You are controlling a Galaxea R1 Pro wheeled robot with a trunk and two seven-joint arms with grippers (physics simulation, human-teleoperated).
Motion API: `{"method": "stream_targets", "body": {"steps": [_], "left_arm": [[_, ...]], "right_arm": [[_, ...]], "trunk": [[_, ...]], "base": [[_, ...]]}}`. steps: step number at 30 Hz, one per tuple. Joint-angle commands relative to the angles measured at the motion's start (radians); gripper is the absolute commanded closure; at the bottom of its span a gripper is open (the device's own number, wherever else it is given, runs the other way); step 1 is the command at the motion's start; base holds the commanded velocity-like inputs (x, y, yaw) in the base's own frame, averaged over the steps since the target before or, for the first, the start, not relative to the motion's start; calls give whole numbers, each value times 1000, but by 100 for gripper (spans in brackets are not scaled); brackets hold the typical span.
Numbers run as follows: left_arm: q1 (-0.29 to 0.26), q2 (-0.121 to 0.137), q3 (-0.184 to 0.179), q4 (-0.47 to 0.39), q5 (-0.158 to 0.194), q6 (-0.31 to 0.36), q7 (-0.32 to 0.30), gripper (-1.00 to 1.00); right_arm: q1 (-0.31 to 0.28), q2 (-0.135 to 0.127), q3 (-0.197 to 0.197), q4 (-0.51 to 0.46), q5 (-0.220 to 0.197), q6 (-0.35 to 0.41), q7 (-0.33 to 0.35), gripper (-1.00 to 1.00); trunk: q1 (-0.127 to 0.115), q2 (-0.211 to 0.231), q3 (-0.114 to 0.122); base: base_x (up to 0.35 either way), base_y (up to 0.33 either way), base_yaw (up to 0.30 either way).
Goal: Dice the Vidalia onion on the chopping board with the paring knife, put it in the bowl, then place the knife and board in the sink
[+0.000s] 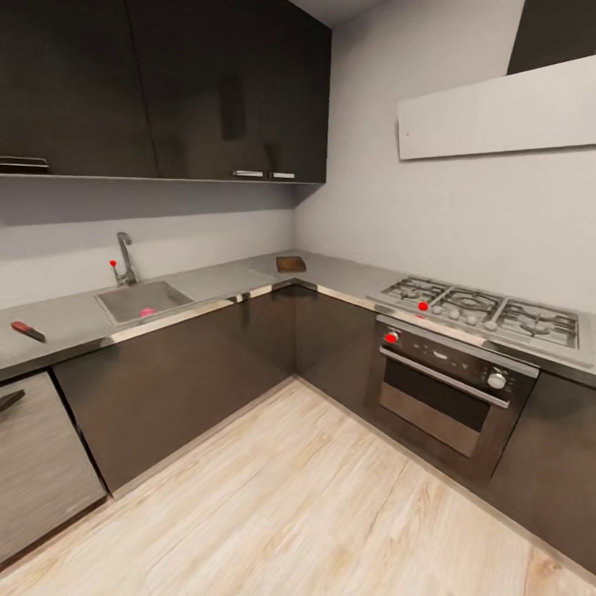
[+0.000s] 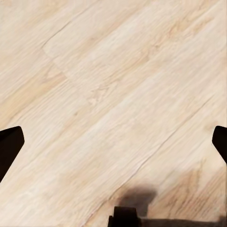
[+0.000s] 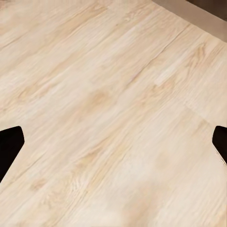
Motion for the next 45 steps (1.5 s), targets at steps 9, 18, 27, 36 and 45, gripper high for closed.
{"method": "stream_targets", "body": {"steps": [9,18,27,36,45], "left_arm": [[-1,0,1,0,2,-3,0,-100],[0,0,1,0,2,-3,0,-100],[0,0,1,0,2,-3,-1,-100],[0,0,1,0,2,-3,-1,-100],[0,0,1,0,2,-3,-1,-100]], "right_arm": [[0,0,0,1,0,-3,-2,-100],[-1,0,0,1,0,-3,-2,-100],[-1,0,0,1,1,-3,-2,-100],[-1,0,0,0,0,-3,-2,-100],[0,-4,1,1,2,-4,0,-100]], "trunk": [[1,0,-1],[1,0,-1],[1,0,-1],[1,0,-1],[1,0,-1]], "base": [[303,-166,175],[299,-123,181],[299,-11,181],[299,0,106],[299,-13,7]]}}
